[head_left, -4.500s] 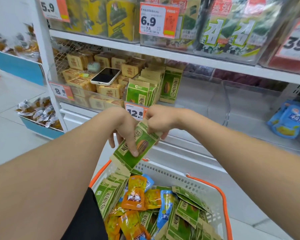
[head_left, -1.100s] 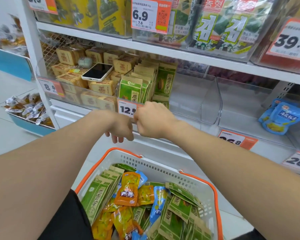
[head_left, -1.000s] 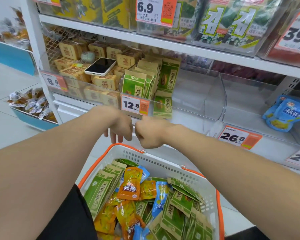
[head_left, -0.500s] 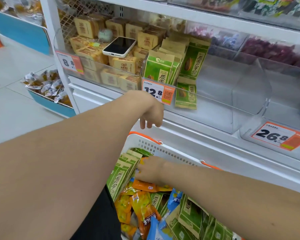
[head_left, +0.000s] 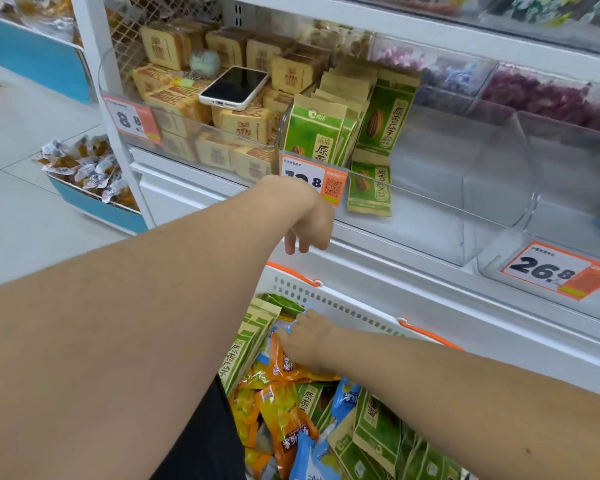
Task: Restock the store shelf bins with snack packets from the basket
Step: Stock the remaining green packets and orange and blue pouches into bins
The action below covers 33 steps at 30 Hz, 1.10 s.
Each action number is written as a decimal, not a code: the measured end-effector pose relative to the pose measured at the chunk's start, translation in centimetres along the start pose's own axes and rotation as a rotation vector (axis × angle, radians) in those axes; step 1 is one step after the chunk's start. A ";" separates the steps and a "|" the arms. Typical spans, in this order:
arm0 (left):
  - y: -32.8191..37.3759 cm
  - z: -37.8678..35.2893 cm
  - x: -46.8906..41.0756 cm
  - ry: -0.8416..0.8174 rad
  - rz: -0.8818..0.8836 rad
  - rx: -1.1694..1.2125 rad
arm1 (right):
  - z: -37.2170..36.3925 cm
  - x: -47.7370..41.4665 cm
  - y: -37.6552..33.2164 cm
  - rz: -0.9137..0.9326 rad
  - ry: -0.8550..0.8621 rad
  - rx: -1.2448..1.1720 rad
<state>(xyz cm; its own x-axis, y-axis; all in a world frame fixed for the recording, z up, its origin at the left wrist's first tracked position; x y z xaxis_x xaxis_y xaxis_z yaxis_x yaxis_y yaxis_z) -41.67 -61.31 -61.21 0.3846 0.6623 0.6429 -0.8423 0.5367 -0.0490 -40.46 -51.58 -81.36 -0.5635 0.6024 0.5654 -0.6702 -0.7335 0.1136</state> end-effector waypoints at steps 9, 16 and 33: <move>0.3 0.1 1.4 0.001 -0.023 0.019 | 3.3 2.6 3.0 -0.119 0.048 -0.794; -0.3 -0.5 2.9 -0.083 0.014 0.018 | 9.5 8.5 8.0 -0.147 0.539 -1.303; 3.0 5.0 5.5 0.295 -0.092 0.517 | 12.1 22.2 15.3 -0.360 1.138 -1.490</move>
<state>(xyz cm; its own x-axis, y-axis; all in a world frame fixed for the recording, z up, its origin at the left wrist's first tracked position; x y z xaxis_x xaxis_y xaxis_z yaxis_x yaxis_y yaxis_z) -44.00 -58.64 -54.01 0.4910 0.7822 0.3836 -0.8464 0.3242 0.4224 -57.40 -53.28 -57.14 0.0872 0.9890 -0.1194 -0.2738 -0.0914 -0.9574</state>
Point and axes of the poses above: each hand's wrist, its own x-axis away from the middle knuckle, its own z-axis out of the back of the hand, y = z × x, the point moved 10 cm from there along -x, towards the middle knuckle, and after that the axes turned 15 degrees about -x, right-handed, at the moved point
